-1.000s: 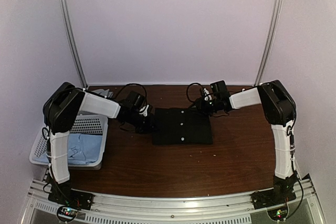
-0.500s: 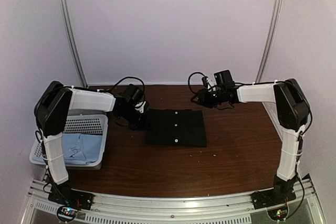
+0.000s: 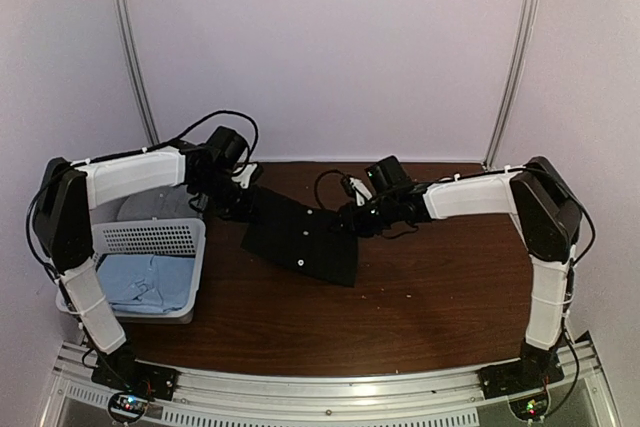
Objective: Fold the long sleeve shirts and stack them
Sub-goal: Turn over the square-folded shirt at the center of the board.
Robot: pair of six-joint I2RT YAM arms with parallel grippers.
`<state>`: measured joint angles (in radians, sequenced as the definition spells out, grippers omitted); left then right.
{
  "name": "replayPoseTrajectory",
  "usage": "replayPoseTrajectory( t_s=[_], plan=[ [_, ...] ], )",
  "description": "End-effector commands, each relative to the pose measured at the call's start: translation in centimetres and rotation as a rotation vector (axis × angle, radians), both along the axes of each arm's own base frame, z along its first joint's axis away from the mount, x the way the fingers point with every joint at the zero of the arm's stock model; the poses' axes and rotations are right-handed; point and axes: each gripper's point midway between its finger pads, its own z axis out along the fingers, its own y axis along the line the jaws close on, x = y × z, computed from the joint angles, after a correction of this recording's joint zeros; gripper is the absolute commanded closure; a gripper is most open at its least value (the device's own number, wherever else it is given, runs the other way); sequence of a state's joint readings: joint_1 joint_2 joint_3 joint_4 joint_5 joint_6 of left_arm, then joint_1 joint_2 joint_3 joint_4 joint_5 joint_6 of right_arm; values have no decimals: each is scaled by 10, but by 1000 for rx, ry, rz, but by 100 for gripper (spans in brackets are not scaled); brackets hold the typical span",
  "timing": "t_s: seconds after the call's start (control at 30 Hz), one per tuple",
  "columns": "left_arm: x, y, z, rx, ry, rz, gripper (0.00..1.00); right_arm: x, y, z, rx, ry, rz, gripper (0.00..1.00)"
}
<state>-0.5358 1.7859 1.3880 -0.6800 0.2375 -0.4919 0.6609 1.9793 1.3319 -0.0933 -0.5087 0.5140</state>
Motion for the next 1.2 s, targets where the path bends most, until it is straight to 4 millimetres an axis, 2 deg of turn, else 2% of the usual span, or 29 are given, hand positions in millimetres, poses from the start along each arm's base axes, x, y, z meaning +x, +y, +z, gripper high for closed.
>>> replayPoseTrajectory(
  t_s=[0.0, 0.17, 0.3, 0.4, 0.5, 0.67, 0.77, 0.83, 0.97, 1.17],
  plan=[
    [9, 5, 48, 11, -119, -68, 100, 6, -2, -25, -32, 36, -54, 64],
    [16, -2, 76, -13, -177, -104, 100, 6, 10, -46, -37, 73, -58, 67],
    [22, -16, 97, -67, -214, -154, 100, 9, 28, -57, 9, 104, -46, 69],
    [30, -29, 115, -120, -239, -187, 100, 9, 42, -59, 35, 129, -35, 69],
    [32, -47, 133, -192, -251, -228, 100, 17, 59, -51, 92, 113, -33, 69],
    [31, -82, 150, -301, -260, -290, 100, 26, 83, -43, 197, 125, -24, 68],
    [31, -104, 150, -349, -253, -327, 100, 30, 100, -39, 253, 139, 2, 68],
    [30, -114, 142, -368, -230, -339, 100, 31, 105, -39, 269, 150, 8, 68],
    [24, -128, 127, -401, -193, -360, 100, 33, 98, -40, 267, 139, -2, 67],
    [29, -134, 115, -413, -171, -347, 100, 36, 82, -39, 287, 141, -30, 67]
  ],
)
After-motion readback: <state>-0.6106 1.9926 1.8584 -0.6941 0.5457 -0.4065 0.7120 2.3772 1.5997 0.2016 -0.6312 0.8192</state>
